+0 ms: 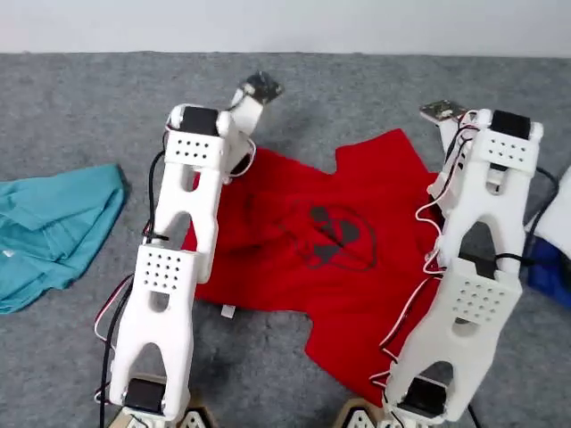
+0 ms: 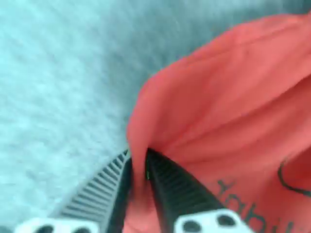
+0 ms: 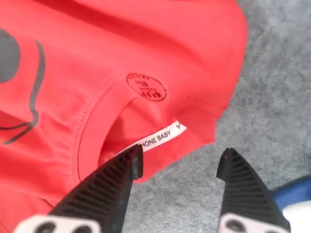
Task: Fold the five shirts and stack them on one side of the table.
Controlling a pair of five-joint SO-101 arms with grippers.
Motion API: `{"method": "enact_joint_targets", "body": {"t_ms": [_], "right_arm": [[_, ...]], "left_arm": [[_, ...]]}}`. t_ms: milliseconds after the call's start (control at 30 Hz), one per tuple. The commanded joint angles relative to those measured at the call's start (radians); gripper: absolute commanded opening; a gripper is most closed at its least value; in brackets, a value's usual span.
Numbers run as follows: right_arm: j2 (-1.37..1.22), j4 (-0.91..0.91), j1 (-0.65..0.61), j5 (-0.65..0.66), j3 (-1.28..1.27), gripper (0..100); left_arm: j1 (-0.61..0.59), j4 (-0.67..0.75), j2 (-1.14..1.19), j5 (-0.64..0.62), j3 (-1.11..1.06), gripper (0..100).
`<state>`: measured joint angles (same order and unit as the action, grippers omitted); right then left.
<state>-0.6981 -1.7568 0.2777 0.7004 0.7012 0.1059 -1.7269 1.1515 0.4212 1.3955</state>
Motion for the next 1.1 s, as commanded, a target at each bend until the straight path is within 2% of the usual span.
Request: {"method": "enact_joint_targets", "body": {"t_ms": [0,200,400,600,767,833,967,1067], "right_arm": [[0.07,-0.044,-0.007,0.0,0.005,25.3],[0.07,-0.045,0.008,0.0,0.005,25.3],[0.071,-0.045,0.018,0.0,0.005,25.2],[0.07,-0.045,-0.033,0.006,-0.052,26.2],[0.076,-0.045,-0.09,0.006,-0.127,38.8],[0.117,-0.045,-0.113,0.009,-0.175,42.5],[0.257,-0.044,-0.194,0.06,-0.269,42.8],[0.4,-0.044,-0.259,0.089,-0.388,42.8]], "left_arm": [[-0.008,0.087,-0.011,0.009,0.071,1],[-0.06,0.333,-0.009,-0.051,0.07,2],[-0.127,0.427,-0.008,-0.054,0.068,3],[-0.135,0.377,-0.011,-0.049,0.05,11],[-0.12,0.272,-0.009,0.046,0.044,11],[-0.126,0.273,-0.02,0.046,0.047,11],[-0.163,0.255,-0.021,0.028,0.099,11],[-0.189,0.163,-0.021,-0.005,0.183,11]]}}
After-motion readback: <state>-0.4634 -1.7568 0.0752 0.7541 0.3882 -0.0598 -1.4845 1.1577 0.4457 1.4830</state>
